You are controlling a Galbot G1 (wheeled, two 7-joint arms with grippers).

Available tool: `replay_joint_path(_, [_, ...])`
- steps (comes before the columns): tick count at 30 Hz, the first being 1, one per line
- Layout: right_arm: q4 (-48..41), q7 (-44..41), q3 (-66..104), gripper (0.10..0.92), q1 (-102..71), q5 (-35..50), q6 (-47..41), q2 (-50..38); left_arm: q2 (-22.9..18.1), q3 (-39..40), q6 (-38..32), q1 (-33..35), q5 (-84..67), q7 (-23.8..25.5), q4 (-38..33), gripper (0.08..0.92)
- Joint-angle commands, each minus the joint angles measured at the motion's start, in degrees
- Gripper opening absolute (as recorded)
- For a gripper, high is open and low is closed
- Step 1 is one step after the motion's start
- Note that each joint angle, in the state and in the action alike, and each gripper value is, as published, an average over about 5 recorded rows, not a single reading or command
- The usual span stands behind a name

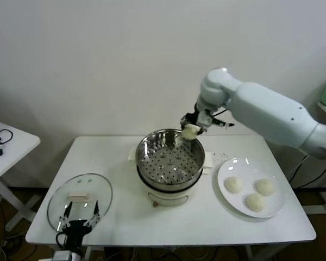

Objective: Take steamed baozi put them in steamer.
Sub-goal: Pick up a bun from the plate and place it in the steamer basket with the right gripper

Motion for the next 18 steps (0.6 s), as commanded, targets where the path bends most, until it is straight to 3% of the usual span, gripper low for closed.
replay_joint_path(1, [-6.70, 1.59, 3.81, 0.670, -8.72, -16.52, 6.60, 10.09, -0.07, -0.07, -0.02, 0.67, 0.04, -0.10, -0.19, 0.823])
replay_joint_path(6, [-10.98, 2.66, 6.88, 0.670, -11.55, -22.04, 8.38, 11.80, 0.10, -0.29, -0.02, 0.65, -0.14, -0.12, 0.01, 0.823])
replay_joint_path(18, [-14.83, 3.32, 8.62, 0.670, -13.57, -23.67, 8.66, 13.16, 0.15, -0.51, -0.25, 0.60, -0.17, -0.16, 0.26, 0.823])
